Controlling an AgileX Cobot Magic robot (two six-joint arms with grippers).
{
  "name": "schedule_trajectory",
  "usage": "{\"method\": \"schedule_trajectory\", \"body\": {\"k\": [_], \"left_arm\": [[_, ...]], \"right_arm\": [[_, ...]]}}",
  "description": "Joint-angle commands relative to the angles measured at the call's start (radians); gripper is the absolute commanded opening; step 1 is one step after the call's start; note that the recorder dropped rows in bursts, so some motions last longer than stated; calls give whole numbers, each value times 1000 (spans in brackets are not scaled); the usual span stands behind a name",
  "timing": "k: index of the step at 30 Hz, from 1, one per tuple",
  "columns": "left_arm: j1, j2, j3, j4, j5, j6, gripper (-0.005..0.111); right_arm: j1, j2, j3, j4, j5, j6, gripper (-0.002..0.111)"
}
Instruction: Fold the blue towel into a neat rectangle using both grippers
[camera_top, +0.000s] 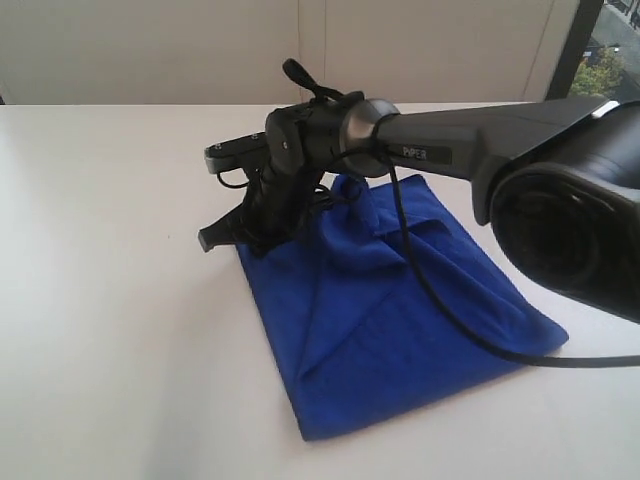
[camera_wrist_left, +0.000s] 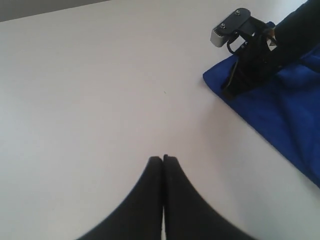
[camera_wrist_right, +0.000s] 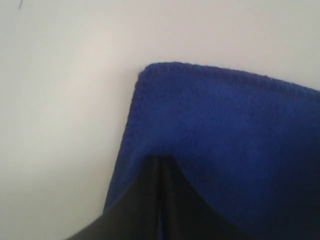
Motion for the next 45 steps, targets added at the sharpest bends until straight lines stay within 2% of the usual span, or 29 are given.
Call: {"method": "schedule_trajectory", "body": {"k": [1, 15, 24, 29, 36, 40, 45], "left_arm": [[-1, -6, 5, -9, 7, 1, 0], [-1, -6, 5, -9, 7, 1, 0], [-1, -6, 5, -9, 7, 1, 0], [-1, -6, 5, -9, 7, 1, 0], [-1, -6, 5, -9, 7, 1, 0], [-1, -6, 5, -9, 7, 1, 0], [-1, -6, 5, -9, 7, 1, 0]], "right_arm": [[-27, 31, 2, -26, -85, 35, 0], [-73, 99, -6, -20, -236, 129, 0], [-73, 85, -13, -18, -239, 130, 0], [-73, -9, -29, -9, -231, 130, 0], [-103, -201, -29, -49, -43, 92, 0], [-180, -268, -1, -50, 97, -7, 0], [-284, -332, 112, -50, 106, -57, 0]]}}
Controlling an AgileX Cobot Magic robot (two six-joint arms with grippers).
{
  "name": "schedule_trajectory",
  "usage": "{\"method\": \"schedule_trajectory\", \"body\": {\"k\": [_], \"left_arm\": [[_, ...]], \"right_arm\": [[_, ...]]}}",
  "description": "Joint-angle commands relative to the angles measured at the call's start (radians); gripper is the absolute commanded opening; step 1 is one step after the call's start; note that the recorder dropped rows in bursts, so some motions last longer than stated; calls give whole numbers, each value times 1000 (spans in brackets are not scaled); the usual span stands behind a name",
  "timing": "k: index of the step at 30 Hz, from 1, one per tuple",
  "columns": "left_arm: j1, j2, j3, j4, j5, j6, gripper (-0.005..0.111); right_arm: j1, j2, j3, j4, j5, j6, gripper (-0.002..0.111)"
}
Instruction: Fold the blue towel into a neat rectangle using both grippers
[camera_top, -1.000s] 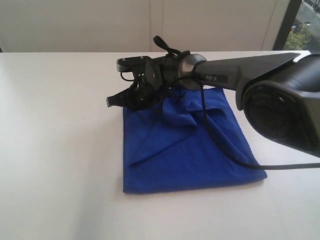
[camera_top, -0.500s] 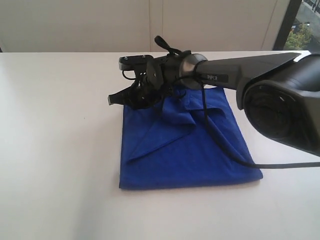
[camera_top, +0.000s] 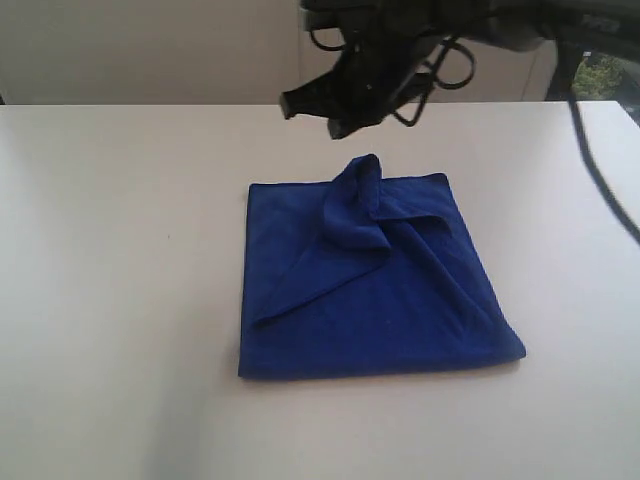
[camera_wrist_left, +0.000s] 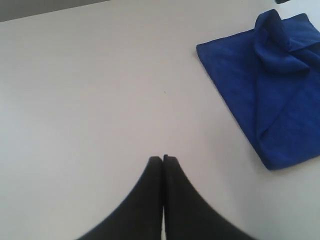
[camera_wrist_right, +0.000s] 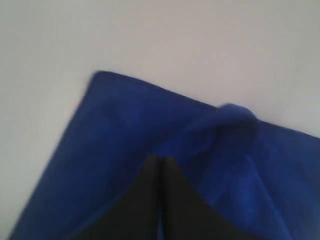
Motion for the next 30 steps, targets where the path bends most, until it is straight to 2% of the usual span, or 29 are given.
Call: {"method": "schedule_trajectory", "body": {"k": [1, 5, 12, 16, 26, 30], "left_arm": [[-1, -6, 5, -9, 7, 1, 0], [-1, -6, 5, -9, 7, 1, 0], [-1, -6, 5, -9, 7, 1, 0], [-1, -6, 5, -9, 7, 1, 0], [-1, -6, 5, -9, 7, 1, 0], [-1, -6, 5, -9, 7, 1, 0]], "right_arm": [[-89, -47, 111, -14, 13, -44, 0], [-139, -55, 204, -7, -38, -44, 0], [-141, -53, 296, 140, -169, -151, 0], [-141, -41, 319, 166, -230, -148, 1], [-141, 21, 330, 322, -258, -142, 31], [-141, 30, 330, 357, -258, -142, 37]]}}
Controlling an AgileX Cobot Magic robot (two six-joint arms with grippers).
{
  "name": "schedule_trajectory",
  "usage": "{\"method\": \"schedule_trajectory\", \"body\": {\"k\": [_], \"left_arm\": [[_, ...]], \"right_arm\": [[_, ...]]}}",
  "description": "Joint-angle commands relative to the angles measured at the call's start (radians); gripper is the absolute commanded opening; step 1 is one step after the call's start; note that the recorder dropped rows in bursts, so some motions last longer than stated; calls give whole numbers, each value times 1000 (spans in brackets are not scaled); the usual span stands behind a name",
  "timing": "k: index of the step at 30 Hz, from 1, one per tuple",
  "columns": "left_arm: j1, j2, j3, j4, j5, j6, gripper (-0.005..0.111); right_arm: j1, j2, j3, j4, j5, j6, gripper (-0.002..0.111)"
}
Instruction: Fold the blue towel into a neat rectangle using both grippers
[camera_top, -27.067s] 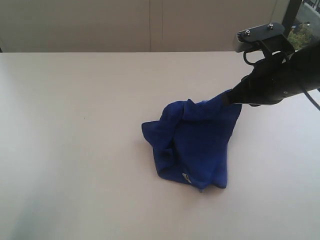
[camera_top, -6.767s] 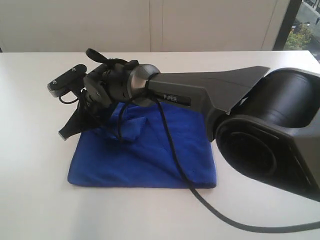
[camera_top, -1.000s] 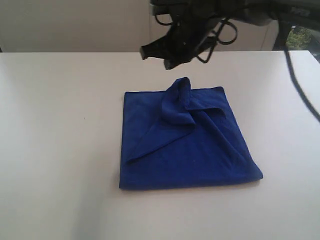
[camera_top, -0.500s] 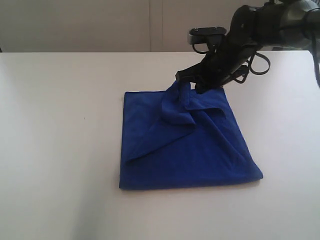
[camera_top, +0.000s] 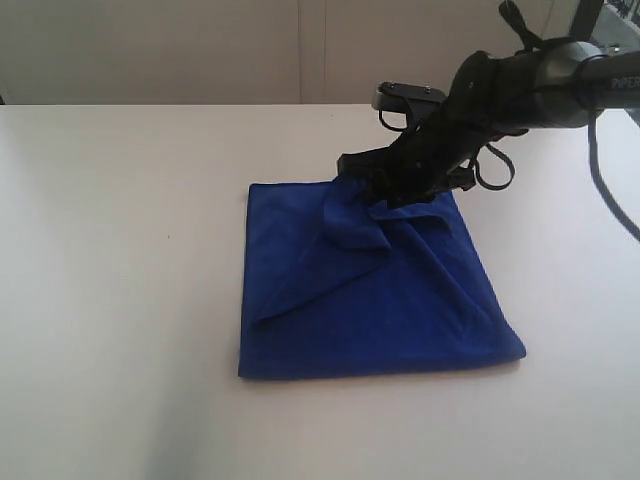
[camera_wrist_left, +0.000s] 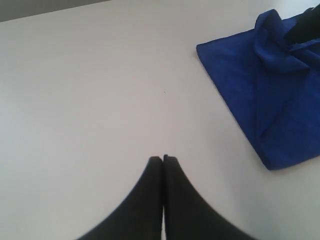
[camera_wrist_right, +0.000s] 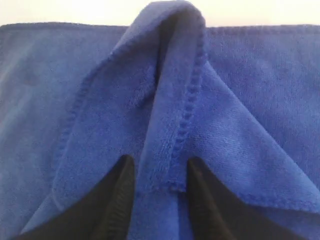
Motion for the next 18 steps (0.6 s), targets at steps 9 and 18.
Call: {"method": "schedule_trajectory", "body": {"k": [9, 18], "left_arm": [[-1, -6, 5, -9, 7, 1, 0], [-1, -6, 5, -9, 7, 1, 0]], "right_arm": [[-5, 14, 12, 60, -35, -7, 37], [-5, 31, 12, 74, -57, -4, 30]]}}
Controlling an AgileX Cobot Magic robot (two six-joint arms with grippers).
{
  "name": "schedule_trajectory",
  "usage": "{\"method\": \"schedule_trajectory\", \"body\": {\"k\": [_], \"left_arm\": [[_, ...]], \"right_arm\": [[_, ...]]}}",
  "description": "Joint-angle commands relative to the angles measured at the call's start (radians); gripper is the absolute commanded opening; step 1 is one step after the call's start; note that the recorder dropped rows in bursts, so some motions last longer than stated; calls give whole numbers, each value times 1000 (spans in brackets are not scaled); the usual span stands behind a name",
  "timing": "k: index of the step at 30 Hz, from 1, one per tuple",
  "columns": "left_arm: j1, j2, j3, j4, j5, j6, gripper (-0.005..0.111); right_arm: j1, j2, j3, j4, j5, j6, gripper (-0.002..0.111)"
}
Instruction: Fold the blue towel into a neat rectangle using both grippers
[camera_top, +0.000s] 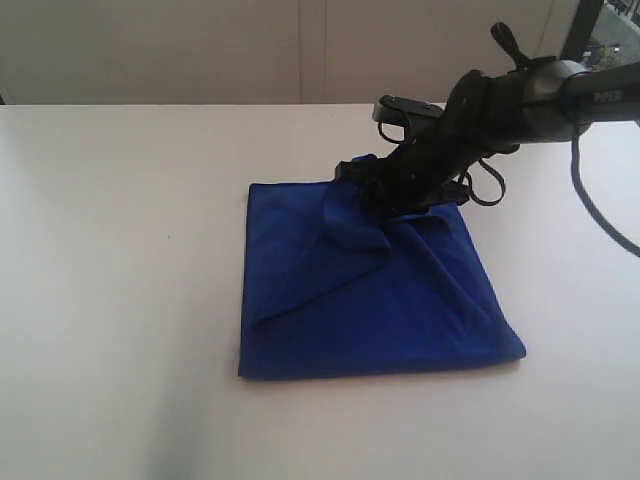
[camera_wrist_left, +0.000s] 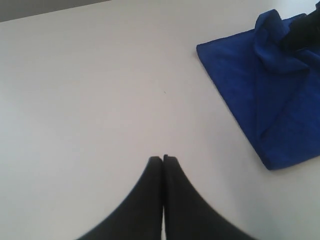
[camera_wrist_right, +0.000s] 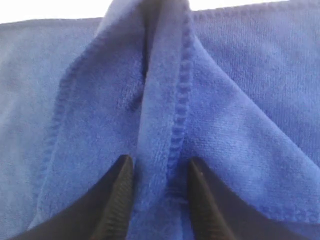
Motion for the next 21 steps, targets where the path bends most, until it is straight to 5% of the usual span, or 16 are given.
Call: {"method": "schedule_trajectory", "body": {"k": [1, 7, 11, 16, 21], "left_arm": [[-1, -6, 5, -9, 7, 1, 0], [-1, -6, 5, -9, 7, 1, 0], [-1, -6, 5, -9, 7, 1, 0], [-1, -6, 5, -9, 7, 1, 0], [-1, -6, 5, -9, 7, 60, 0]], "right_arm": [[-5, -15, 2, 8, -13, -4, 27], [-5, -42, 2, 4, -13, -4, 0], [-10, -88, 2, -104, -10, -24, 0], [-33, -148, 2, -466, 5, -22, 0], [-37, -136, 2, -473, 20, -22, 0]]}}
